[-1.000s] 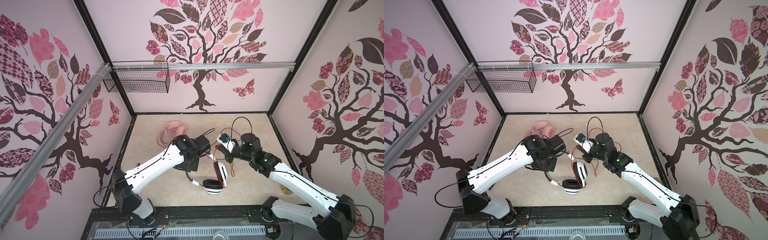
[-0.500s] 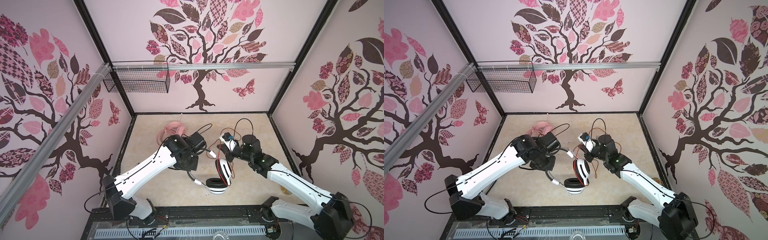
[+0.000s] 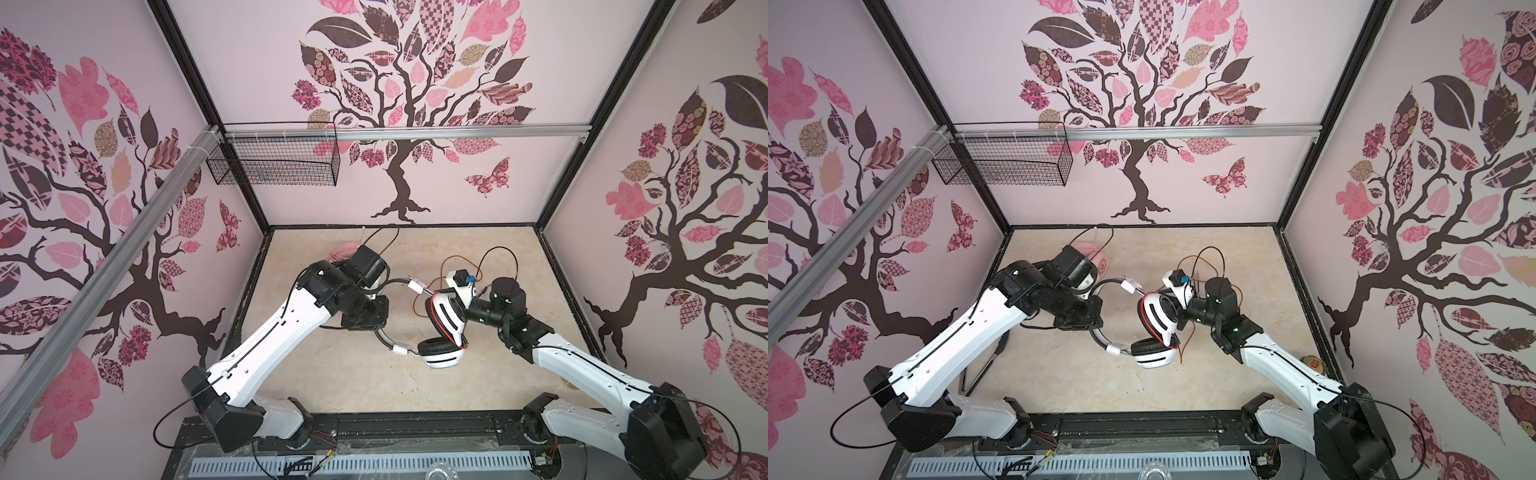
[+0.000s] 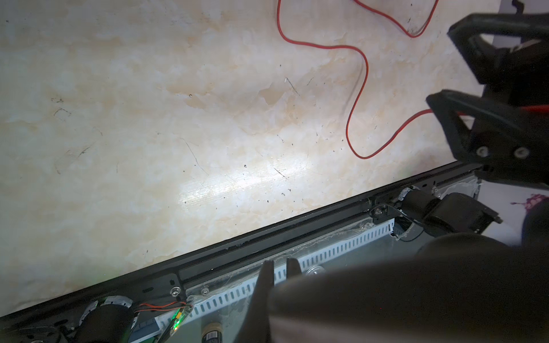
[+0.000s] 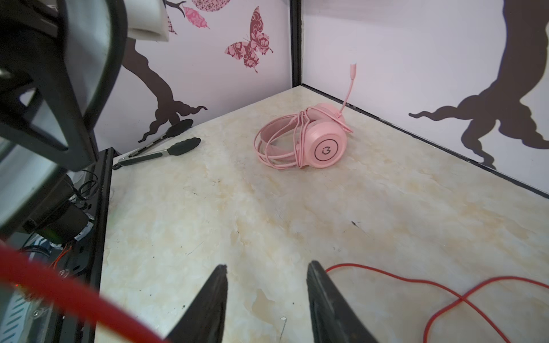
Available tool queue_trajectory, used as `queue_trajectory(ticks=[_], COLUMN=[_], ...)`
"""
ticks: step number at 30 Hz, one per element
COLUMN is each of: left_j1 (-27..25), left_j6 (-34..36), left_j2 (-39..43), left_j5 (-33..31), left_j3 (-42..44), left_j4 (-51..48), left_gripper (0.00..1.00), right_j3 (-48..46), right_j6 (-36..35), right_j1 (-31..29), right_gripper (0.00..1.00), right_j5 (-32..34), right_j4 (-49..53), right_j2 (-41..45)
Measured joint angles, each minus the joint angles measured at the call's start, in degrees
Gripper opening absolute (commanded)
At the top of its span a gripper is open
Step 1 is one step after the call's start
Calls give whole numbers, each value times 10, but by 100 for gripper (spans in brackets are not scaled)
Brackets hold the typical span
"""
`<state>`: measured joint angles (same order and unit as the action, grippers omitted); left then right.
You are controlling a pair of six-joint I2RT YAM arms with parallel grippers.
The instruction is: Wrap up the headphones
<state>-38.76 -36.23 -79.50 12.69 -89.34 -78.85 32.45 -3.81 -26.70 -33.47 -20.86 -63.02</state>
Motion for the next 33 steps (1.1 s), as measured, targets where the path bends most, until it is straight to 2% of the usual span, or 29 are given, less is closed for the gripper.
queue_trajectory(ticks=[2, 6, 11, 20, 28, 33], left_j1=[41, 123, 181, 198, 205, 209], left_j6=[-1, -8, -6, 4, 8, 14], left_j2=[0, 0, 0, -6, -12, -19], left_j5=[23, 54, 72, 78, 75, 75], left_j3=[0, 0, 0, -28, -69, -95], left_j4=[9, 33, 32, 8, -10, -23], left_gripper=[0, 0, 0, 0, 0, 0], right_j3=[-34, -110, -155, -157, -100, -76], right_j6=[24, 65, 80, 81, 35, 8], right_j1=[11, 12, 11, 11, 11, 11], right_gripper=[48, 59, 61, 61, 58, 56], right_j5=[-6, -11, 5, 55, 37, 49], right_j4=[-27, -80, -107, -102, -39, -12], right_j2=[9, 57, 109, 69, -13, -47])
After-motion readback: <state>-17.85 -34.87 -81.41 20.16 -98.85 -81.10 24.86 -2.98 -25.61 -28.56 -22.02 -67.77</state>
